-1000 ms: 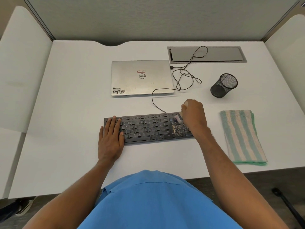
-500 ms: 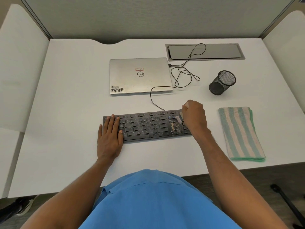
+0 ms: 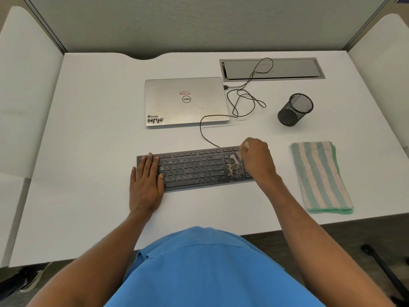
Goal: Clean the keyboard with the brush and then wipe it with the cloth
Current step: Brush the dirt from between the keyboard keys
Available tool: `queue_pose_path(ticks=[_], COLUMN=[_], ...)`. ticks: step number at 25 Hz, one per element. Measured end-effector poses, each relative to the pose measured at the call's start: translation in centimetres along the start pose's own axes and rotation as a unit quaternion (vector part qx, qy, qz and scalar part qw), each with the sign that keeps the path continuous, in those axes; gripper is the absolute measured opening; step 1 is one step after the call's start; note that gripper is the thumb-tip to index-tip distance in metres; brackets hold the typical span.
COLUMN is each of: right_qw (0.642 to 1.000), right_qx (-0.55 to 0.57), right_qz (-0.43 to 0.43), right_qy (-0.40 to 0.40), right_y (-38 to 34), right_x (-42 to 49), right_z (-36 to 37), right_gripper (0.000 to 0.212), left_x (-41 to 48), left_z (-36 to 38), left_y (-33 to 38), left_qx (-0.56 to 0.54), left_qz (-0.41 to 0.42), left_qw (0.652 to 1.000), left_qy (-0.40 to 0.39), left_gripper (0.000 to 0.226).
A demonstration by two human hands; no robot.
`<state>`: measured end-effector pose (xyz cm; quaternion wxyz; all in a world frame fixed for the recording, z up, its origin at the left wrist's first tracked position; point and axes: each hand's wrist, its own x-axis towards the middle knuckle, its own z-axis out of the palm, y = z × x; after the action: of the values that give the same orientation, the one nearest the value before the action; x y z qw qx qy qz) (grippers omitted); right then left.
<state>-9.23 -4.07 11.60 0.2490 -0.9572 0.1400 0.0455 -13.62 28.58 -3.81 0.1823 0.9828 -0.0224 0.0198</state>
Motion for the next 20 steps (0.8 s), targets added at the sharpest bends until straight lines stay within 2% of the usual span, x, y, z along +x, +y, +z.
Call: queue_pose_path(ticks=[4, 6, 9, 17, 20], right_qw=[0.998, 0.995, 0.987, 0.992, 0.986], right_qx=[-0.034, -0.003, -0.027, -0.081, -0.134], right_qz=[-0.027, -0.053, -0.090, -0.031, -0.044], right_qy=[-0.054, -0.085, -0.130, -0.086, -0.088], right_y=[-0.6, -1.9, -3.3, -1.3, -1.4], right_x=[0.3, 0.5, 1.0, 1.6, 1.8], right_z=[-1.6, -1.8, -1.1, -2.8, -3.3], right_gripper=[0.010, 0.014, 0.017, 0.017, 0.018], left_x=[0.1, 0.0, 0.0, 0.0, 0.0], left_z=[-0.1, -0.1, 0.0, 0.1, 0.1], left_y=[0.1, 0.1, 0.1, 0.0, 0.0], left_qx=[-0.006, -0.008, -0.010, -0.005, -0.004], left_qz=[0.000, -0.001, 0.000, 0.002, 0.001], left_qw=[1.000, 1.000, 1.000, 1.000, 1.000], left_qy=[0.005, 0.004, 0.004, 0.006, 0.007], left_gripper=[0.061, 0.061, 0.061, 0.061, 0.061])
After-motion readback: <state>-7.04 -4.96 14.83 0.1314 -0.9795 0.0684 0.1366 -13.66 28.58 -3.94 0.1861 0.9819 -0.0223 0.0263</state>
